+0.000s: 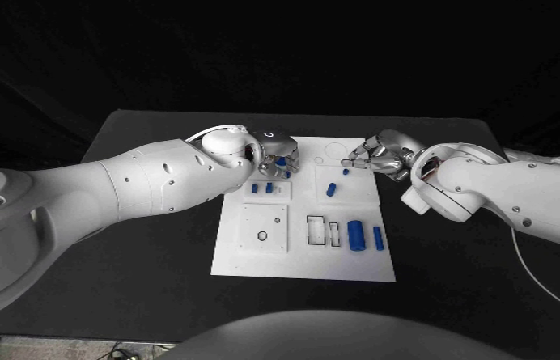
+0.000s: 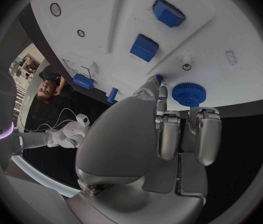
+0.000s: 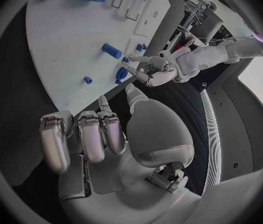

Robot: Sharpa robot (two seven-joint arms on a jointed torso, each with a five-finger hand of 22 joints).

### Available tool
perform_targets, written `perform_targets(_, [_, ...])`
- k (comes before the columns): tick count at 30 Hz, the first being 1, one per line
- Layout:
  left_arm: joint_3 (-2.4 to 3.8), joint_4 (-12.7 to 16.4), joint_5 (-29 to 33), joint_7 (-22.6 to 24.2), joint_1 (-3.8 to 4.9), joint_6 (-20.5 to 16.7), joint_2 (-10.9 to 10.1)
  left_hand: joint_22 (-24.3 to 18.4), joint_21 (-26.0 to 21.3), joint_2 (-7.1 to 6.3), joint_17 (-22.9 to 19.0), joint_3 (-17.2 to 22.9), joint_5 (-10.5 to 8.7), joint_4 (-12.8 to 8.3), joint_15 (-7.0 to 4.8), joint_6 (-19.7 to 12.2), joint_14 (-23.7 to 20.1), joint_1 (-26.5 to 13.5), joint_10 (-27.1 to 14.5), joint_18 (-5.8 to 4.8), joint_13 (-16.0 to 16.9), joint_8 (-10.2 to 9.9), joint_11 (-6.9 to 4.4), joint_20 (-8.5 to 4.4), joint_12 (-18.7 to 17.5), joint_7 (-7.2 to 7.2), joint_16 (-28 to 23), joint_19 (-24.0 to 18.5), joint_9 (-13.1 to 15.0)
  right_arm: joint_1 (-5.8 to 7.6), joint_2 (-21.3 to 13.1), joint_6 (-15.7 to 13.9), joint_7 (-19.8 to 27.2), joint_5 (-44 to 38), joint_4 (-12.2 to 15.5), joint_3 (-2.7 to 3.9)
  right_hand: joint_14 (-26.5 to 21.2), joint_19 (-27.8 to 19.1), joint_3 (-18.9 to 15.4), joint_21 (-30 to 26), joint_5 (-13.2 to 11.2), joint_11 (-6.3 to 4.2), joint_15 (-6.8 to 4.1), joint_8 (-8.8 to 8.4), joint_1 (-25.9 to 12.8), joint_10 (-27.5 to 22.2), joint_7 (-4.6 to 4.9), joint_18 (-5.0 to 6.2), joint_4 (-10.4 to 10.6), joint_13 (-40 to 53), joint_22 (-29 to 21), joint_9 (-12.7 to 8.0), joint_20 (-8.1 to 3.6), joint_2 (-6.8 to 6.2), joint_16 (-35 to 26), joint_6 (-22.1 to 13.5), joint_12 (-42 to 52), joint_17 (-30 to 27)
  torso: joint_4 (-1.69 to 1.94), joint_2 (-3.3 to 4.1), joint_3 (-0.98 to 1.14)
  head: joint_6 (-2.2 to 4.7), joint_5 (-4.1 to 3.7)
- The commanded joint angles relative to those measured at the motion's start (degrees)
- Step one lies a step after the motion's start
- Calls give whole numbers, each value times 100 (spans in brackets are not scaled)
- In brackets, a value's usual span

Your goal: Assemble the parts on the task board

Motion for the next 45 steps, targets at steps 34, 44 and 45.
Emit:
perform_targets(34, [2,-85,-314,-37,-4,432,86,1509,14,11,1506,155,-18,-2,-59,47,606,83,71,-86,9,49,-39,-56,31,-36,15,592,-16,-3,15,112,-11,18,1,-1,608,600,-23,26,28,29,34,20,-4,606,9,-38,10,1505,1508,9,46,32,23,46,22,1507,3,0,-2,-15,9])
perform_targets(44, [2,-99,-327,-62,-5,450,105,1509,14,-54,1506,205,-19,-2,-10,-56,606,66,25,-86,0,-3,-10,-64,-2,-14,15,592,-59,-3,14,141,-19,23,1,-1,608,600,-38,26,32,34,40,41,-18,606,16,-38,27,1505,1508,18,52,40,23,74,22,1507,5,2,0,-14,32])
perform_targets(45, [2,-99,-327,-63,-5,444,107,1509,14,-62,1506,217,-20,-2,-2,-82,606,65,22,-86,1,-9,-5,-65,-3,-9,15,592,-68,-3,13,143,-18,23,2,-1,608,600,-41,26,33,36,42,50,-18,606,17,-38,29,1505,1508,22,54,42,23,89,22,1507,6,2,0,-12,32])
